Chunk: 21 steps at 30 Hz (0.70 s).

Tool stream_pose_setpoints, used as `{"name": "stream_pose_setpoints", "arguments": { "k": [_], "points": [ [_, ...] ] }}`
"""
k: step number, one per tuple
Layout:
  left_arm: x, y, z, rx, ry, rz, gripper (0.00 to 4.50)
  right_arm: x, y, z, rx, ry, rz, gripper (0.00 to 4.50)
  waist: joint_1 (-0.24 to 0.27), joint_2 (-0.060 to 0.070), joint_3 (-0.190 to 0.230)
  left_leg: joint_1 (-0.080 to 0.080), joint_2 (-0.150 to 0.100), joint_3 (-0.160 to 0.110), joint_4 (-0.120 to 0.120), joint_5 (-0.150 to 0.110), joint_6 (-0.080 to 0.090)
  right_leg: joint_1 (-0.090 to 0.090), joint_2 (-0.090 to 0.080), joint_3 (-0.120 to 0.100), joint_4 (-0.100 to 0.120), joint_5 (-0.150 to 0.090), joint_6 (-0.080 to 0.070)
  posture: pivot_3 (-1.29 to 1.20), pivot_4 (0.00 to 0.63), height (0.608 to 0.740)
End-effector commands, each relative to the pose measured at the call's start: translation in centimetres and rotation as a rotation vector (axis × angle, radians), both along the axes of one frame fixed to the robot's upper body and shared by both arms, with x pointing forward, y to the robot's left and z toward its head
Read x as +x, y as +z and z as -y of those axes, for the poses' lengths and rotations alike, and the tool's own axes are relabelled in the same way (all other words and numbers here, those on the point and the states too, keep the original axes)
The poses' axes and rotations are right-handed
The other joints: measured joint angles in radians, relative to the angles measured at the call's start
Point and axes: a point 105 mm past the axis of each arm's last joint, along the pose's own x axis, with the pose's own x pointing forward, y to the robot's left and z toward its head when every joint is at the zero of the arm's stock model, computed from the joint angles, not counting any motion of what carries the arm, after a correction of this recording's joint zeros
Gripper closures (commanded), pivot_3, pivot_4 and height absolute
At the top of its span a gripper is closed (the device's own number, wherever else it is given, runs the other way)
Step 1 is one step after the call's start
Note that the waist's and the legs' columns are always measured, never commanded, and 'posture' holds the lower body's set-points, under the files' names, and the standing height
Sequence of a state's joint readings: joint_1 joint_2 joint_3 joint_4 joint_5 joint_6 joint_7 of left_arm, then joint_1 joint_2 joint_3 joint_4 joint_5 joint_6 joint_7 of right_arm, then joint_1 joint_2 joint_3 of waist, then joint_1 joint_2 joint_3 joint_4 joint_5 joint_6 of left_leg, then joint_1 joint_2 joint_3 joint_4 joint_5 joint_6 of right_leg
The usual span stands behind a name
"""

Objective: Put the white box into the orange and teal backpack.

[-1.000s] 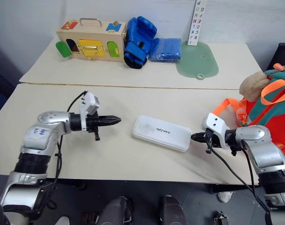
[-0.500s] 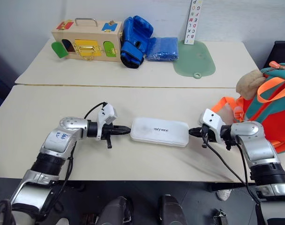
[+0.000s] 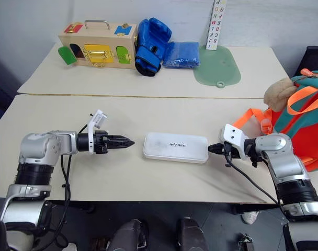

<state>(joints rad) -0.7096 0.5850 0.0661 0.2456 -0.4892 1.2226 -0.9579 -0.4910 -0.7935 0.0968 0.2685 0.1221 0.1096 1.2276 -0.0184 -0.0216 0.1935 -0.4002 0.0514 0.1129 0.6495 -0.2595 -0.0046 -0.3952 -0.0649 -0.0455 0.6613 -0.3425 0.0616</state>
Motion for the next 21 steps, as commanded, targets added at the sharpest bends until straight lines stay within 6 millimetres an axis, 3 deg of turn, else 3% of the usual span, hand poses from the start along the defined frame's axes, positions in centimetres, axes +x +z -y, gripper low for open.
{"name": "stream_pose_setpoints", "arguments": {
  "k": [1,2,7,14,21],
  "points": [
    [0.8,-0.2,0.7,-0.04,0.048,-0.109,0.31,0.1,0.2,0.0,-0.011,0.008,0.03,4.5,0.001,0.0,0.0,0.0,0.0,0.0,0.0,0.0,0.0,0.0,0.0,0.0,0.0,0.0,0.0,0.0,0.15,0.74],
    [1.1,-0.4,1.0,-0.051,0.062,-0.146,0.02,0.2,0.2,0.0,-0.01,0.007,0.031,4.5,0.001,0.0,0.0,0.0,0.0,0.0,0.0,0.0,0.0,0.0,0.0,0.0,0.0,0.0,0.0,0.0,0.15,0.74],
    [0.9,-1.3,4.0,-0.062,-0.006,-0.275,0.02,0.4,0.1,-0.1,-0.008,0.003,0.044,4.5,0.001,0.0,0.0,0.0,-0.001,0.0,0.0,0.001,-0.001,0.0,0.0,0.0,0.001,0.0,0.0,0.0,0.15,0.74],
    [1.1,-1.6,9.2,-0.064,-0.114,-0.322,0.02,0.7,-0.1,-0.1,-0.007,-0.006,0.058,4.5,0.017,0.0,0.0,0.001,-0.002,-0.001,0.002,0.001,-0.001,0.002,-0.001,0.0,0.001,0.0,0.0,0.0,0.15,0.74],
    [1.5,-0.6,10.8,-0.114,-0.143,-0.322,0.02,0.6,-0.2,0.0,-0.001,-0.021,0.065,4.5,0.014,0.0,0.0,0.002,-0.002,0.0,0.001,0.001,-0.001,0.002,-0.001,0.0,0.001,0.0,0.001,0.0,0.15,0.74]
  ]
}}
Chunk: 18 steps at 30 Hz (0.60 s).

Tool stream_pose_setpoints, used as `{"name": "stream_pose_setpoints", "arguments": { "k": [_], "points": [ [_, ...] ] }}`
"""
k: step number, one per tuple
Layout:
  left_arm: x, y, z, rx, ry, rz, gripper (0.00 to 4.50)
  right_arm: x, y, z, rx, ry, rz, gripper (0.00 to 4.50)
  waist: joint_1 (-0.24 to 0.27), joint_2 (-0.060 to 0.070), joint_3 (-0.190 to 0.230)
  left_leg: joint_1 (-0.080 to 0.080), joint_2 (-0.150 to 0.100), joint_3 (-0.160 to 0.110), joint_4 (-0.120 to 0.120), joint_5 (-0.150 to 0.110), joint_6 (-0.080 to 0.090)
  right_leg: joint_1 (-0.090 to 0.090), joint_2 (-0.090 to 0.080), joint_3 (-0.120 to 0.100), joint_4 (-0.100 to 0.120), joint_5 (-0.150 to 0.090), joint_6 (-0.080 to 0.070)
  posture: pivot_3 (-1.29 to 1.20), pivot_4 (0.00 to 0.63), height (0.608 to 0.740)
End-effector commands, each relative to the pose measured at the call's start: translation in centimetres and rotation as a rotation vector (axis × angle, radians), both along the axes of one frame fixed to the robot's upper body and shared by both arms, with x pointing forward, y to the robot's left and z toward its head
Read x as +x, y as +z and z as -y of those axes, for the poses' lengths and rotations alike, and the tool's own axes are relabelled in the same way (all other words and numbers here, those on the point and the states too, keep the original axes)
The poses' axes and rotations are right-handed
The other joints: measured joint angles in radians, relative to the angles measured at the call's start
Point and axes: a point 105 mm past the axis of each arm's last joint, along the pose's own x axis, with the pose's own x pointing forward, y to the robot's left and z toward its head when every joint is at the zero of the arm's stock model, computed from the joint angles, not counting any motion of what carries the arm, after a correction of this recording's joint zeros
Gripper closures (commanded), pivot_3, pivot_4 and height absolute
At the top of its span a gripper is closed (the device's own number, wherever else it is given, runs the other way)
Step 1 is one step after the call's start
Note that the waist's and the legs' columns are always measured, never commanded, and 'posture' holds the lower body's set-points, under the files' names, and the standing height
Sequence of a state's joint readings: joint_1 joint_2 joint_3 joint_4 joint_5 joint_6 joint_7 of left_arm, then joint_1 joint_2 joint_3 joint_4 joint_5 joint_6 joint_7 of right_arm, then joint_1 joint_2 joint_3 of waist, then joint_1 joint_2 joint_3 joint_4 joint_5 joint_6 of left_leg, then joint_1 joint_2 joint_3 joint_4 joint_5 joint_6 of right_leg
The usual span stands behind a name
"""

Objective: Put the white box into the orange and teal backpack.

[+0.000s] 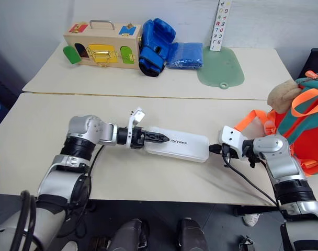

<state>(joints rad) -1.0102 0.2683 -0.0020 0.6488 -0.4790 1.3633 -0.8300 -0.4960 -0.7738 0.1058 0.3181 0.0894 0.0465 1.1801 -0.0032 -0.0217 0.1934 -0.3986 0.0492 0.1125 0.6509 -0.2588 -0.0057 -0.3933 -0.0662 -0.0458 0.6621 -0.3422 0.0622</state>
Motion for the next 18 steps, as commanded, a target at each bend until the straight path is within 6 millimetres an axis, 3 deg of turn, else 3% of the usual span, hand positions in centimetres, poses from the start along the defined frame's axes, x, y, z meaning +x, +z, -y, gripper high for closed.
{"name": "stream_pose_setpoints", "arguments": {
  "k": [1,4,12,14,18],
  "points": [
    [0.2,0.4,0.4,-0.034,-0.005,-0.011,0.02,-0.1,0.3,-0.1,0.015,0.002,0.025,4.5,-0.001,0.0,0.0,0.0,0.0,0.0,0.0,0.0,0.0,0.0,0.0,0.0,0.0,0.0,0.0,0.0,0.15,0.74],
    [0.5,0.8,0.3,-0.056,0.005,-0.005,0.64,-0.3,0.1,-0.1,0.017,-0.002,0.024,4.5,-0.002,0.0,0.0,0.0,0.0,0.0,0.0,0.0,-0.001,0.0,0.0,0.0,0.0,0.0,0.0,0.0,0.15,0.74],
    [0.4,2.3,-0.7,-0.142,0.021,0.009,3.05,-0.7,-0.2,0.2,0.031,-0.04,0.04,4.5,-0.002,0.0,0.0,0.0,0.001,0.0,-0.001,0.001,-0.001,0.0,0.0,0.0,0.0,0.0,0.0,0.0,0.15,0.74],
    [0.2,3.0,-1.3,-0.182,0.037,0.015,3.28,-1.0,-0.1,0.2,0.05,-0.062,0.042,4.5,-0.002,0.0,0.0,0.0,0.001,0.0,-0.001,0.001,-0.001,0.0,0.0,0.0,0.0,0.0,0.0,0.0,0.15,0.74],
    [-0.3,4.6,-2.4,-0.265,0.077,0.055,3.28,-2.3,0.5,0.8,0.084,-0.145,0.069,4.5,-0.002,0.0,0.0,0.0,0.001,0.0,-0.003,0.001,-0.002,-0.001,0.001,0.0,0.0,0.0,0.0,0.0,0.15,0.74]
  ]
}}
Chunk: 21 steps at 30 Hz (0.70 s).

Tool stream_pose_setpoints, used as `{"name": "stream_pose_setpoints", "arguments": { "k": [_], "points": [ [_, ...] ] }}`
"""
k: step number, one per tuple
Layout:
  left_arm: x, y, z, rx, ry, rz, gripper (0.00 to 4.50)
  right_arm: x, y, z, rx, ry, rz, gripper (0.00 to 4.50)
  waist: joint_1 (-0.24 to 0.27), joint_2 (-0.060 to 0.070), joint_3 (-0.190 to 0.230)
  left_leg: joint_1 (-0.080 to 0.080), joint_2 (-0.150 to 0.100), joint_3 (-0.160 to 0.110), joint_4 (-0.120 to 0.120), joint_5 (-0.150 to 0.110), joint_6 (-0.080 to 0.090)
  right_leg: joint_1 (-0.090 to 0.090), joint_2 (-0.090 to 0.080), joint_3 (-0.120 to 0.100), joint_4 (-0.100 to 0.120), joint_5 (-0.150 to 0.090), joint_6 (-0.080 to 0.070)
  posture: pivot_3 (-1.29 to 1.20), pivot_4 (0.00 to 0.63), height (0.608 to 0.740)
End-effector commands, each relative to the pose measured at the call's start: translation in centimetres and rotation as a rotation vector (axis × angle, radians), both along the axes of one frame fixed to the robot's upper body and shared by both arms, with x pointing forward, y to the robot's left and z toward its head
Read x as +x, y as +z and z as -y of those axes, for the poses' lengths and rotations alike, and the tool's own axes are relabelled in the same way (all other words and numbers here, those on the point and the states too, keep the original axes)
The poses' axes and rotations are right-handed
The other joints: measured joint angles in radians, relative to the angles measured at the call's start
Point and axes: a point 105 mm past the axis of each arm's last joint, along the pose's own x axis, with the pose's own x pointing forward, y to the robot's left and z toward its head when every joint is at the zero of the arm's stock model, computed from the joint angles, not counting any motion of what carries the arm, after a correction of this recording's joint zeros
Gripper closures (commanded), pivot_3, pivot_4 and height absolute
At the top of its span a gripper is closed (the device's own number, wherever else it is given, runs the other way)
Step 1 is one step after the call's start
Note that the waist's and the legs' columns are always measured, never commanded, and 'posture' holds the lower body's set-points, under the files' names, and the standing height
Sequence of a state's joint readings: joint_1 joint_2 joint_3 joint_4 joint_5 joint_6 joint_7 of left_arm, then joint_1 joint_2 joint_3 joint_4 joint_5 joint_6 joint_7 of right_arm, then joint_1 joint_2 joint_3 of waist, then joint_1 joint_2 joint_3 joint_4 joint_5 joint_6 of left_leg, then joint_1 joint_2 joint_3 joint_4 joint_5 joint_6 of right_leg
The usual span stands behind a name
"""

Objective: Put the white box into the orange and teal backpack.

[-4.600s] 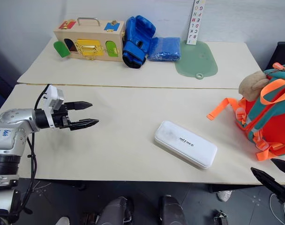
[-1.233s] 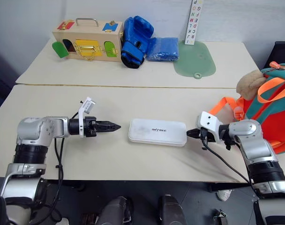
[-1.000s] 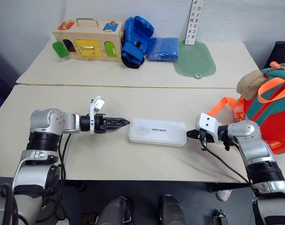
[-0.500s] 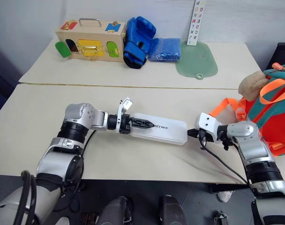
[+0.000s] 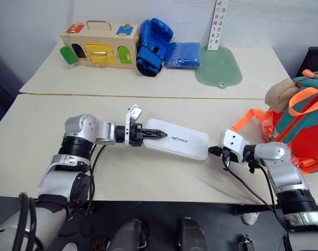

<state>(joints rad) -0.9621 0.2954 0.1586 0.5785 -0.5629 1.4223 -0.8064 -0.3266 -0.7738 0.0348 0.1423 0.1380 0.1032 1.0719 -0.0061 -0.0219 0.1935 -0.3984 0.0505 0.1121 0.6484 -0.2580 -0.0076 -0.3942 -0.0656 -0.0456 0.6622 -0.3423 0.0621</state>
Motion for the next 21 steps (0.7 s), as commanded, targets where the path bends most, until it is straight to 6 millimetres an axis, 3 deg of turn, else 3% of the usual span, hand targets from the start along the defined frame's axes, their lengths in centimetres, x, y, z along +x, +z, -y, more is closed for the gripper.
{"name": "stream_pose_setpoints", "arguments": {
  "k": [1,2,5,11,13,17,21],
  "points": [
    [-0.5,3.2,-0.8,-0.119,0.025,0.078,3.28,-0.8,1.4,0.9,0.036,-0.108,0.042,4.5,0.002,0.0,0.0,0.0,0.0,0.0,0.0,0.0,0.0,0.0,0.0,0.0,0.0,0.0,0.0,0.0,0.15,0.74],
    [-0.6,3.5,-0.9,-0.132,0.035,0.087,3.28,-1.1,1.6,1.2,0.047,-0.14,0.044,4.5,0.002,0.0,0.0,-0.001,0.0,-0.001,0.0,0.0,0.0,0.0,0.0,0.0,0.0,0.0,0.0,0.0,0.15,0.74],
    [-1.1,4.9,-1.9,-0.177,0.072,0.137,3.28,-3.7,3.1,2.8,0.18,-0.295,0.036,3.91,0.008,0.0,0.0,-0.003,-0.001,-0.003,0.001,0.0,0.0,-0.001,-0.002,-0.002,0.0,0.0,0.0,0.0,0.15,0.74],
    [-1.7,7.2,-4.2,-0.272,0.178,0.228,3.28,-10.8,6.5,7.3,0.418,-0.654,0.039,1.93,0.018,0.0,0.0,-0.004,-0.002,-0.007,0.0,0.001,0.0,0.0,-0.002,-0.004,-0.002,0.0,0.0,0.0,0.15,0.74],
    [-1.8,7.5,-4.6,-0.288,0.206,0.243,3.28,-12.1,7.5,8.6,0.459,-0.757,0.072,1.21,0.009,0.0,0.0,-0.004,-0.001,-0.007,-0.001,0.001,0.0,0.001,-0.002,-0.004,-0.002,0.0,0.0,0.0,0.15,0.74],
    [-1.9,7.7,-4.6,-0.273,0.237,0.271,3.28,-11.1,9.4,11.0,0.646,-0.948,0.184,0.01,-0.008,-0.003,0.0,-0.001,-0.001,-0.006,-0.001,0.001,0.0,0.002,-0.002,-0.003,-0.001,0.0,0.0,0.0,0.15,0.74],
    [-2.1,7.8,-4.3,-0.221,0.235,0.318,3.28,-8.2,9.6,11.4,0.769,-1.004,0.181,0.01,-0.013,-0.003,0.0,-0.001,-0.002,-0.006,-0.003,0.002,-0.001,0.001,-0.002,-0.003,-0.001,0.0,0.0,0.0,0.15,0.74]
  ]
}}
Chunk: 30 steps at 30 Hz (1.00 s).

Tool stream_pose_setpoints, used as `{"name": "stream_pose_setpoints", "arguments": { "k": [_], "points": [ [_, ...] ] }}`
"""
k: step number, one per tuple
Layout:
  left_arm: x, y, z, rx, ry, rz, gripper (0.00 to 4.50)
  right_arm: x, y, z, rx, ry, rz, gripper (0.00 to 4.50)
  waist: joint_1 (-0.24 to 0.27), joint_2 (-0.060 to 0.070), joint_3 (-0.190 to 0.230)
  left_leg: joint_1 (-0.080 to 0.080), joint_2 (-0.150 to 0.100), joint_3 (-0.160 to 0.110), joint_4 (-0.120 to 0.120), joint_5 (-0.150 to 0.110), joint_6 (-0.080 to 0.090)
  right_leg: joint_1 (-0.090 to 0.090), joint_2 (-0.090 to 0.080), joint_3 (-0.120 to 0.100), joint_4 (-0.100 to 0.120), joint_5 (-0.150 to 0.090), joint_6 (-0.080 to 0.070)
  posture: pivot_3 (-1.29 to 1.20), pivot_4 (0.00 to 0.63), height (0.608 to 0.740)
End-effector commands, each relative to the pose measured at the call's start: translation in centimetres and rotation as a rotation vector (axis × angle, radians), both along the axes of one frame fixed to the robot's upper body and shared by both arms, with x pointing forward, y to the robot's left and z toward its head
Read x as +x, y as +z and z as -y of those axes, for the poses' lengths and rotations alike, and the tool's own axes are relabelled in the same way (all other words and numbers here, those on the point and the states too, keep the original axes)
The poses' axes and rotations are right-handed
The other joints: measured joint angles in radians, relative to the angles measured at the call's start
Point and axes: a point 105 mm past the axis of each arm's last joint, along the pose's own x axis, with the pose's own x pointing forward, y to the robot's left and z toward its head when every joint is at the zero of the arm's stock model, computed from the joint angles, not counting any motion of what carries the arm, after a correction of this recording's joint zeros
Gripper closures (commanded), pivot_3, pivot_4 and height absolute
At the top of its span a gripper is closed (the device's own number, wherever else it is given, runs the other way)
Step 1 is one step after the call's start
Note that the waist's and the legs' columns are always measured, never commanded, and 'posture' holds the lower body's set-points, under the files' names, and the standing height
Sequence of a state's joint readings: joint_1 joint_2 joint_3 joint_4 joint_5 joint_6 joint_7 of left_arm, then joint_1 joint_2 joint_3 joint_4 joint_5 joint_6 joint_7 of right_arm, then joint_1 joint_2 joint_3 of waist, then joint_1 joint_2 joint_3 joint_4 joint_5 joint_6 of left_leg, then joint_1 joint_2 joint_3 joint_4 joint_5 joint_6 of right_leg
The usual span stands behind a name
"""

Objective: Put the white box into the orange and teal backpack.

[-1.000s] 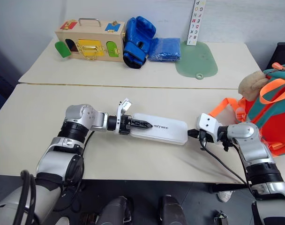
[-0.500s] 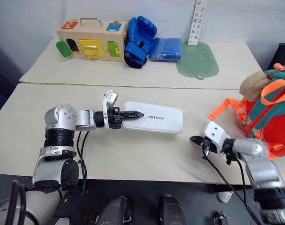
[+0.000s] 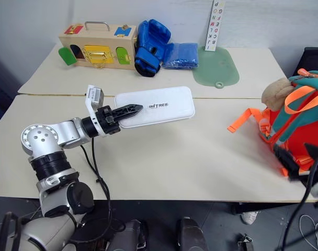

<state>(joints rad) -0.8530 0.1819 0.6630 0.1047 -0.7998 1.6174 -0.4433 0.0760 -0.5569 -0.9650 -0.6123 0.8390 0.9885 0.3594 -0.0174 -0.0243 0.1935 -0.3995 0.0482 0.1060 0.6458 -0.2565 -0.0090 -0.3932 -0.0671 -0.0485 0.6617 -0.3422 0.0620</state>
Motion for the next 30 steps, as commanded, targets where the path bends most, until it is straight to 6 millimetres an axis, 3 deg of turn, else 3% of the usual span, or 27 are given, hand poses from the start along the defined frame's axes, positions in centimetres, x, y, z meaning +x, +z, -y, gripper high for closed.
{"name": "stream_pose_setpoints", "arguments": {
  "k": [1,6,11,15,18,22,29,30],
  "points": [
    [-0.6,1.7,0.0,0.051,0.005,0.127,3.28,2.0,-0.1,0.4,0.081,-0.031,0.005,0.01,-0.001,0.0,0.0,-0.001,0.001,0.0,-0.001,0.0,-0.001,-0.001,0.001,0.0,-0.001,0.0,0.0,0.0,0.15,0.74],
    [0.1,0.9,-0.3,0.264,0.062,0.315,3.28,5.9,-1.0,1.0,0.12,-0.049,0.002,0.01,-0.005,0.0,0.0,-0.002,0.001,0.002,-0.001,0.001,-0.001,-0.002,0.004,0.002,-0.001,0.0,0.0,0.0,0.15,0.74],
    [1.7,-0.2,-1.5,0.476,0.143,0.575,3.28,9.1,-0.8,0.0,0.126,0.015,0.052,0.01,-0.008,0.0,0.0,-0.001,0.001,0.005,-0.001,0.001,-0.001,-0.003,0.004,0.004,-0.001,0.0,0.0,0.0,0.15,0.74],
    [2.6,0.7,-2.5,0.493,0.224,0.729,3.28,10.8,-0.4,-0.6,0.086,0.05,0.091,0.01,-0.008,0.0,0.0,-0.002,0.002,0.005,-0.001,0.001,0.0,-0.003,0.004,0.004,-0.002,0.0,0.0,0.0,0.15,0.74],
    [2.8,1.6,-3.0,0.482,0.266,0.809,3.28,11.6,-0.4,-1.3,0.02,0.119,0.111,0.64,-0.008,0.0,0.0,-0.003,0.002,0.005,-0.001,0.001,0.001,-0.004,0.003,0.004,-0.002,0.0,0.0,0.0,0.15,0.74],
    [2.6,1.8,-3.5,0.485,0.276,0.841,3.28,11.2,0.0,-3.6,0.002,0.293,0.129,1.98,-0.009,0.0,0.0,-0.003,0.002,0.005,0.0,0.0,0.001,-0.004,0.003,0.004,-0.002,0.0,0.0,0.0,0.15,0.74],
    [2.6,2.3,-5.2,0.458,0.323,0.81,3.28,6.9,2.8,-10.0,-0.007,0.826,0.109,4.35,-0.011,0.0,0.0,-0.003,0.004,0.005,-0.001,0.0,0.002,-0.004,0.004,0.003,-0.002,0.0,0.0,0.0,0.15,0.74],
    [2.6,2.5,-5.4,0.455,0.335,0.806,3.28,6.1,3.1,-10.9,-0.009,0.907,0.095,4.48,-0.012,0.0,0.0,-0.003,0.004,0.005,-0.001,0.0,0.002,-0.004,0.004,0.003,-0.002,0.0,0.0,0.0,0.15,0.74]
  ]
}}
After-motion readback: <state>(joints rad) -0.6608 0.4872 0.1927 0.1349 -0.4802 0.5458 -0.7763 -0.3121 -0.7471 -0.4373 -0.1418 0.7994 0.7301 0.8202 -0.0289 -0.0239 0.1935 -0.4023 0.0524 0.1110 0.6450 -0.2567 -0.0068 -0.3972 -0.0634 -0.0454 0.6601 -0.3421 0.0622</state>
